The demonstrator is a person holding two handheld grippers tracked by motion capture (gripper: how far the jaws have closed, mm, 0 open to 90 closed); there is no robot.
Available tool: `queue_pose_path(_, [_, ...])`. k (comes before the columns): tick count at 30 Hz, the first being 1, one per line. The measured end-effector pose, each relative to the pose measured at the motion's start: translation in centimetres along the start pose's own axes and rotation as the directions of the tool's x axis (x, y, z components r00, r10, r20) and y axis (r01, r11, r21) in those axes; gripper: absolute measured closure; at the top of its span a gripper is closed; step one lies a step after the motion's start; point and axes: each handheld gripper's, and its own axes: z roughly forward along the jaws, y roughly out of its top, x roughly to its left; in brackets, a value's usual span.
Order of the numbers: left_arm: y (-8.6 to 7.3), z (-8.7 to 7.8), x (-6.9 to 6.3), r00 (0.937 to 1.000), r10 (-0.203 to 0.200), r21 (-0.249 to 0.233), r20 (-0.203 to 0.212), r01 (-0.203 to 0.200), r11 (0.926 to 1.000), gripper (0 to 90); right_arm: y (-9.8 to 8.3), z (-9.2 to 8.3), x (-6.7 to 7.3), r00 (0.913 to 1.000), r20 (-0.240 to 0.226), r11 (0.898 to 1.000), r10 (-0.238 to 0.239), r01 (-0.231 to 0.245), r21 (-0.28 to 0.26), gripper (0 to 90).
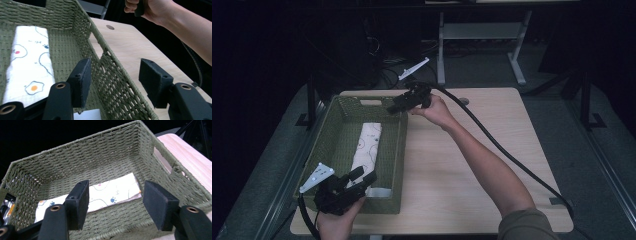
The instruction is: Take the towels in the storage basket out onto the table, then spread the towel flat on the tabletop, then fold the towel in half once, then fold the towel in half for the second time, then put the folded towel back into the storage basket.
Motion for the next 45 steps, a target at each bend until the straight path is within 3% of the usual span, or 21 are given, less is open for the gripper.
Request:
queue_pose_path(10, [0.6,0.7,-1.2,0.9994,0.018,0.003,0.03,-0.018,0.9998,37.0,-1.0,-2.1,0.2,0.9995,0.03,1.0,-0.008,0.008,-0.002,33.5])
queue_pose_path(24, [1.1,1.9,-2.2,0.9972,0.023,0.019,0.071,-0.025,0.9995,33.8,-3.4,-5.2,-0.6,0.997,0.073,0.999,0.026,-0.024,-0.021,32.2])
queue_pose_path(29, [1.3,2.3,-2.6,0.9961,0.028,0.031,0.084,-0.03,0.9991,33.3,-4.2,-6.1,-0.8,0.9958,0.083,0.999,0.037,-0.037,-0.003,31.3])
queue_pose_path(31, [1.3,2.4,-2.7,0.9954,0.033,0.034,0.09,-0.036,0.9988,33.1,-4.5,-6.6,-0.6,0.995,0.095,0.999,0.031,-0.029,-0.022,31.5])
queue_pose_path(34, [1.3,2.7,-3.1,0.9946,0.032,0.039,0.098,-0.036,0.9986,32.8,-5.0,-7.1,-0.9,0.9939,0.091,0.998,0.062,-0.062,-0.011,30.0])
queue_pose_path(37, [1.4,2.9,-3.3,0.9943,0.034,0.04,0.101,-0.038,0.9985,32.6,-5.6,-7.8,-0.9,0.9928,0.105,0.998,0.058,-0.054,-0.033,31.0])
queue_pose_path(40, [1.4,3.1,-3.5,0.9938,0.033,0.046,0.106,-0.038,0.9982,32.3,-6.1,-8.2,-1.1,0.9917,0.105,0.997,0.075,-0.074,-0.016,29.8])
queue_pose_path(42, [1.4,3.3,-3.6,0.9934,0.033,0.046,0.11,-0.039,0.9982,32.2,-6.4,-8.5,-1.1,0.991,0.119,0.998,0.061,-0.058,-0.027,30.7])
queue_pose_path(45, [1.4,3.6,-3.9,0.9923,0.036,0.055,0.118,-0.043,0.9976,32.0,-6.9,-9.1,-1.4,0.9897,0.117,0.996,0.084,-0.081,-0.026,29.3])
